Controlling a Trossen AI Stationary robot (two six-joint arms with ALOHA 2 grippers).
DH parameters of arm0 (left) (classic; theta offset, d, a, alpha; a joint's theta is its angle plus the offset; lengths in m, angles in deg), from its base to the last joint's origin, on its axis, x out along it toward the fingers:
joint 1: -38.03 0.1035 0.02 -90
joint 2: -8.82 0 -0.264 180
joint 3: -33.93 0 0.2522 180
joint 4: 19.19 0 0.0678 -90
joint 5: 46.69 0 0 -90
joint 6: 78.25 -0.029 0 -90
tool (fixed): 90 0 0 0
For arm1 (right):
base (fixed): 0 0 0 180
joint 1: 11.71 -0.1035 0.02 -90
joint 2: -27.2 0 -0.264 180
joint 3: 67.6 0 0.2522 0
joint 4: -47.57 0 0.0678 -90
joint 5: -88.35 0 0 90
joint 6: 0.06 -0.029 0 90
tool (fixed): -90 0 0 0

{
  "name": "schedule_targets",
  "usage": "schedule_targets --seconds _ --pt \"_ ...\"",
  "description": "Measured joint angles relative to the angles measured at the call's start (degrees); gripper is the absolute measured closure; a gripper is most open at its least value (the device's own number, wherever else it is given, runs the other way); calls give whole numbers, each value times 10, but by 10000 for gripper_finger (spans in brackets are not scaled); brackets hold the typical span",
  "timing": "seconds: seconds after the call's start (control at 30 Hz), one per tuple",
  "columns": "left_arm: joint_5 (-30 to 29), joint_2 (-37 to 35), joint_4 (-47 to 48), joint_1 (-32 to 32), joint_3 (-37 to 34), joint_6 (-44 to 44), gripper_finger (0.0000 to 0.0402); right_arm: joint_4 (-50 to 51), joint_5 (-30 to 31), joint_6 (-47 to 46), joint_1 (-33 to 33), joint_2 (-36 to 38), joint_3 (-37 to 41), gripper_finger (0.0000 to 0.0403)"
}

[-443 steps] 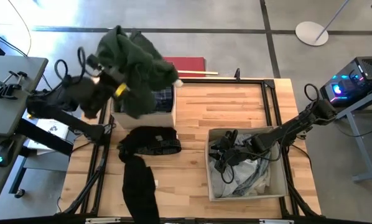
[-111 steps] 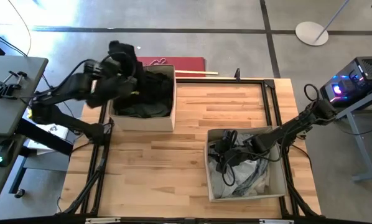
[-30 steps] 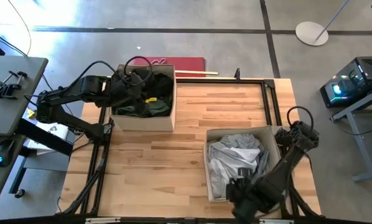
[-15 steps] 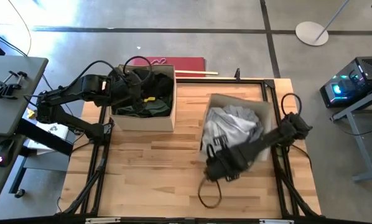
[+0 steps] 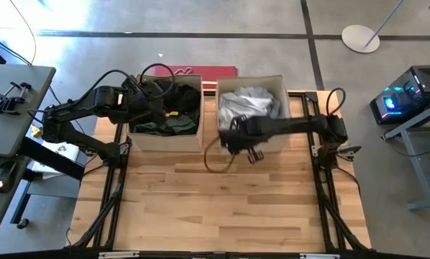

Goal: Sort clothes
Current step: Move the bottom white laundry bin to the right of the top laundry bin, then move the left white laundry bin to the left of the right white laundry bin

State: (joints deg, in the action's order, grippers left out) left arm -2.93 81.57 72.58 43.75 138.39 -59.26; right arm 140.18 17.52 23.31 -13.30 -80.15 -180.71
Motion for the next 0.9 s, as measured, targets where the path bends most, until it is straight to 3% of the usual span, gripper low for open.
schedule_targets --seconds 0.27,0.43,0.63,0.9 --pt "1 0 -12 0 0 14 181 -76 -37 67 125 1 -1 400" --pt "16 6 -32 0 1 11 181 -92 -94 59 169 2 -1 351" --pt "29 39 -31 9 1 18 181 -41 -111 39 162 1 -41 254" --pt "41 87 -44 96 1 11 181 -1 -74 28 111 77 -103 239"
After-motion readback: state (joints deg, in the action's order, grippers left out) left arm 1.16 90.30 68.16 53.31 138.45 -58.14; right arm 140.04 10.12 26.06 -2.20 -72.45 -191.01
